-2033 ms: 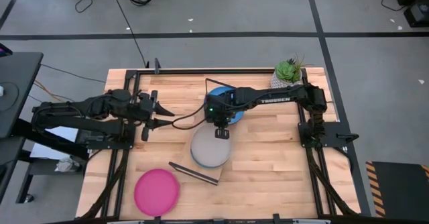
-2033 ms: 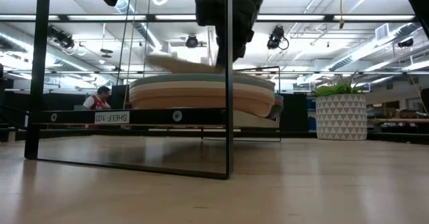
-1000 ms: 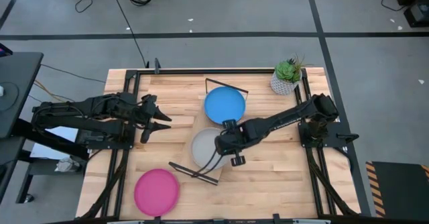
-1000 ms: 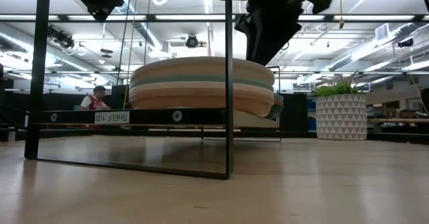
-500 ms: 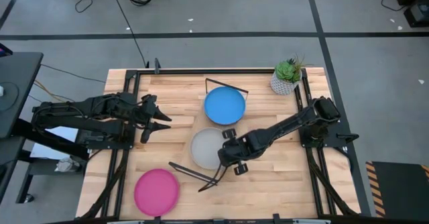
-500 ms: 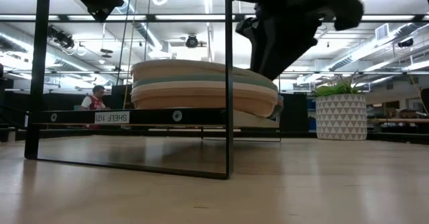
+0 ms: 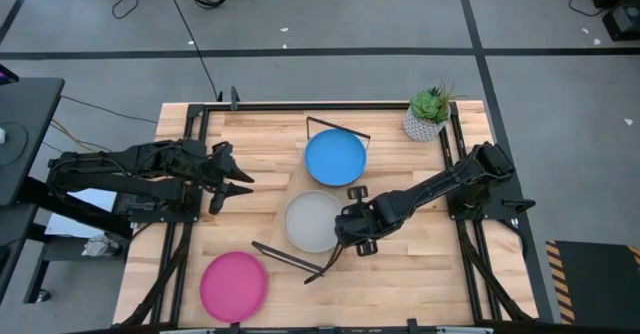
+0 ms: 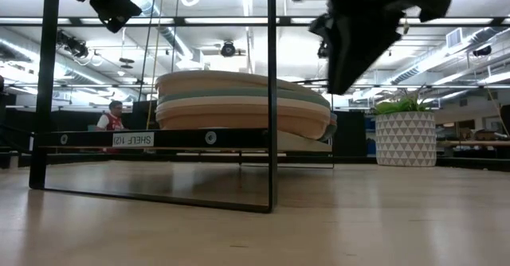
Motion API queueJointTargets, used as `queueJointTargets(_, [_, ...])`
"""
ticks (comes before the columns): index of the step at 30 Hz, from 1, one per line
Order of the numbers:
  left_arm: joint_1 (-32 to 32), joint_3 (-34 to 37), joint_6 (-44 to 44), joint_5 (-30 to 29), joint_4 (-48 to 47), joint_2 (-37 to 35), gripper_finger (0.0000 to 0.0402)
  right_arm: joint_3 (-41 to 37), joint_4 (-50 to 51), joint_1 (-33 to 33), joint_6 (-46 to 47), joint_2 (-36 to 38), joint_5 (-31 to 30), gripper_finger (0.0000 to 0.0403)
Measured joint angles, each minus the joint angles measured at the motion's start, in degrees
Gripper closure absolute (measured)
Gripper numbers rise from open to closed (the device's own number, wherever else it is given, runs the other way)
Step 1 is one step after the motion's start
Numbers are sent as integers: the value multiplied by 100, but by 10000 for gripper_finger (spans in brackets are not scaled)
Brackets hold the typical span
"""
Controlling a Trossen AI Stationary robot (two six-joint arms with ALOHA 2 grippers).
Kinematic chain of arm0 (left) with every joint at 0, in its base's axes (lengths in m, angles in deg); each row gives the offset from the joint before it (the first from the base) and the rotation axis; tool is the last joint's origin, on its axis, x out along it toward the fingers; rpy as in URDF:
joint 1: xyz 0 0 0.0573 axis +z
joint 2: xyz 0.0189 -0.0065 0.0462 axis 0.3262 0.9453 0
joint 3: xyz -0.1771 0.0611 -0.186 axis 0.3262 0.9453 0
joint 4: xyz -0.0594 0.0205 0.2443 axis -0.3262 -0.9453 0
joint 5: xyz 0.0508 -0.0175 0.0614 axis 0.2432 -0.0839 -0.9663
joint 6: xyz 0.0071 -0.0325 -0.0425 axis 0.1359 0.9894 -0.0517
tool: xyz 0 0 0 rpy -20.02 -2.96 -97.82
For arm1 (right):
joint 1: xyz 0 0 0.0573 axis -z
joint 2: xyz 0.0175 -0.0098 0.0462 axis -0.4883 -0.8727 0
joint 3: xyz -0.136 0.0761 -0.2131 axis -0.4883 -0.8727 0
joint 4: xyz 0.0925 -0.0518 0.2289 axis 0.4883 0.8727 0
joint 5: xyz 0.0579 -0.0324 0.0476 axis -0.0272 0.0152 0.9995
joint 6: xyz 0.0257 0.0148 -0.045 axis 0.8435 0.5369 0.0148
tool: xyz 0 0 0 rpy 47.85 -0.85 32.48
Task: Place and stack plates onto a shelf
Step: Stack the gray plate on top of the light blue plate on the shelf, then stack the pink plate on top of the blue plate on the shelf
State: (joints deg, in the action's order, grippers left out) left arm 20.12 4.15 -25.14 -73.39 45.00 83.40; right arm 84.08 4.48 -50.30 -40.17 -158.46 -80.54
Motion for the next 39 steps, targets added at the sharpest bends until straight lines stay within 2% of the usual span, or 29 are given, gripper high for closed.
queueJointTargets(6, [0, 0, 76, 0, -83, 0, 260, -113, 266, -97, 553, -4, -62, 303])
queueJointTargets(14, [0, 0, 197, -2, -85, 0, 260, -614, -883, 133, 255, -15, 221, 303])
queueJointTargets(20, [1, 0, 194, -2, -85, 0, 260, -647, -1423, 281, -137, -15, 205, 303])
queueJointTargets(25, [-9, 0, 275, 47, -305, -1, 260, -647, -1217, 298, -133, -15, 203, 303])
queueJointTargets(29, [-54, 0, 438, 627, -796, 0, 260, -645, -850, 190, 179, -13, 201, 303])
queueJointTargets(33, [-353, 2, 1059, 993, -1394, 0, 260, -645, -288, -64, 698, 66, -63, 305])
queueJointTargets(37, [-899, 2, 1851, 942, -1615, 0, 260, -645, -15, -384, 1085, 138, -571, 309])
queueJointTargets(39, [-1231, 2, 2181, 548, -1614, -1, 260, -645, 17, -536, 1207, 160, -756, 310])
